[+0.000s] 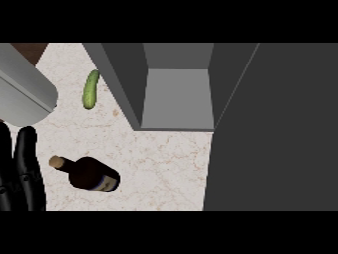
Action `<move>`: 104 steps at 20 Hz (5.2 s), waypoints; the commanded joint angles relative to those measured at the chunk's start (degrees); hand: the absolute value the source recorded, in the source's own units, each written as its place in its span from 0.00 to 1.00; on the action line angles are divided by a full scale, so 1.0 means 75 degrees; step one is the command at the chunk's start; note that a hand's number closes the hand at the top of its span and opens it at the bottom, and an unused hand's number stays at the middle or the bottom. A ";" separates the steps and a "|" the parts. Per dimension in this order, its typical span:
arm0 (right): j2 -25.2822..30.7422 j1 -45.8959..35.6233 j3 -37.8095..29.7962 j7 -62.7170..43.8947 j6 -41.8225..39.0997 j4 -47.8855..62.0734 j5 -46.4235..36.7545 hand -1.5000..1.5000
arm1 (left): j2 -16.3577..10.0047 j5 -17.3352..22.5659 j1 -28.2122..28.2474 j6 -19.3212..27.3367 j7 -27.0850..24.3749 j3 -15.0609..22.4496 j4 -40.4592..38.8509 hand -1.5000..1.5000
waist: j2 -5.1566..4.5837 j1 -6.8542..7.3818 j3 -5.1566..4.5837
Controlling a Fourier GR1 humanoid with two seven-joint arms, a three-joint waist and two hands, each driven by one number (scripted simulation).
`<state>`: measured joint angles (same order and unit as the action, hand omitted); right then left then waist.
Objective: Pick up the wine, place it into the cabinet and close the cabinet
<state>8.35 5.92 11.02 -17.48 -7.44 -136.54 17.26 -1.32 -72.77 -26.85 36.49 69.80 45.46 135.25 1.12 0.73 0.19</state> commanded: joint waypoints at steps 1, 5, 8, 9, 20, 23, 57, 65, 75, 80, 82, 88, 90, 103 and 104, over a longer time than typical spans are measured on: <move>0.0065 -0.0275 -0.0019 -0.0542 0.0286 -0.0690 -0.0057 0.00 | 0.0167 -0.0482 -0.0518 -0.0501 0.1676 0.0254 0.0590 0.00 | 0.0002 0.0001 -0.0006; 0.0018 -0.0371 0.0039 -0.0619 0.0436 -0.0665 -0.0115 0.00 | 0.0160 -0.0561 -0.0743 -0.0965 0.1960 0.0291 0.0797 0.00 | 0.0015 -0.0030 -0.0005; -0.0007 -0.0497 0.0083 -0.0613 0.0579 -0.0685 -0.0324 0.00 | 0.0156 -0.0373 -0.0970 -0.0905 0.1992 0.0081 0.0644 0.00 | -0.0029 -0.0118 -0.0010; -0.0057 -0.0218 0.0055 -0.0234 0.0423 -0.0333 -0.0271 0.00 | 0.0156 -0.0645 -0.0925 -0.0884 0.2073 0.0303 0.0635 0.00 | -0.0006 -0.0088 0.0003; 0.0088 -0.1121 0.0021 -0.1308 0.1145 -0.0628 -0.0417 0.00 | 0.0162 -0.0202 -0.1161 -0.1562 0.2081 -0.0349 0.0664 0.00 | -0.0064 -0.0094 -0.0019; -0.0001 -0.0924 0.0191 -0.1233 0.1239 -0.0678 -0.0523 0.00 | 0.0167 -0.0287 -0.0858 -0.1023 0.2082 -0.0150 0.0214 0.00 | -0.0069 -0.0154 -0.0018; 0.0185 0.0361 -0.1648 -0.0111 -0.0281 -0.0578 0.0571 0.00 | -0.1599 0.4209 0.4684 0.2708 -0.3547 -0.1891 -0.0989 0.00 | -0.0138 -0.0111 -0.0040; 0.0390 0.0775 -0.2195 -0.0130 -0.0916 -0.0805 0.1275 0.00 | -0.2209 0.6024 0.5505 0.3419 -0.5390 -0.1845 -0.1365 0.00 | -0.0123 -0.0126 -0.0037; 0.0022 0.0937 -0.2016 0.0157 -0.1093 -0.0516 0.0995 0.00 | -0.2563 0.9199 0.6504 0.3266 -0.8538 -0.2438 -0.2100 0.00 | -0.0089 -0.0042 -0.0057; -0.0022 0.0763 -0.1752 -0.0345 -0.0923 -0.1016 0.0882 0.00 | -0.1845 1.0326 0.6644 0.2417 -1.0288 -0.3005 -0.3213 0.00 | -0.0106 -0.0070 -0.0049; -0.0249 0.0264 -0.1431 -0.0303 -0.0667 -0.0517 0.0365 0.00 | -0.1599 1.0996 0.6946 0.1845 -1.1050 -0.3324 -0.3592 0.00 | -0.0120 -0.0007 -0.0048; -0.0151 0.0593 -0.1599 -0.0494 -0.0788 -0.1062 0.0661 0.00 | -0.1655 1.1765 0.6579 0.0440 -1.1831 -0.4329 -0.4811 0.00 | -0.0130 -0.0114 -0.0033; -0.0070 0.0698 -0.1778 -0.0503 -0.0882 -0.1107 0.0919 0.00 | -0.1014 1.1664 0.6514 0.0345 -1.2508 -0.3918 -0.5515 0.00 | -0.0129 -0.0141 -0.0032; -0.0317 0.0779 -0.1807 0.0212 -0.1331 -0.0368 0.0572 0.00 | -0.0580 1.2171 0.5257 -0.0888 -1.3219 -0.5094 -0.7810 0.00 | -0.0142 -0.0131 -0.0025; -0.0205 0.0236 -0.1583 -0.0922 -0.0654 -0.0978 0.0647 0.00 | -0.0451 1.2269 0.5035 -0.1162 -1.3657 -0.5213 -0.8467 0.00 | -0.0144 -0.0132 -0.0032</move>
<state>6.60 7.36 -0.95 -19.03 -14.52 -136.41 19.58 -6.51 18.14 13.61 31.19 -28.66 8.24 79.19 0.06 -0.22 -0.02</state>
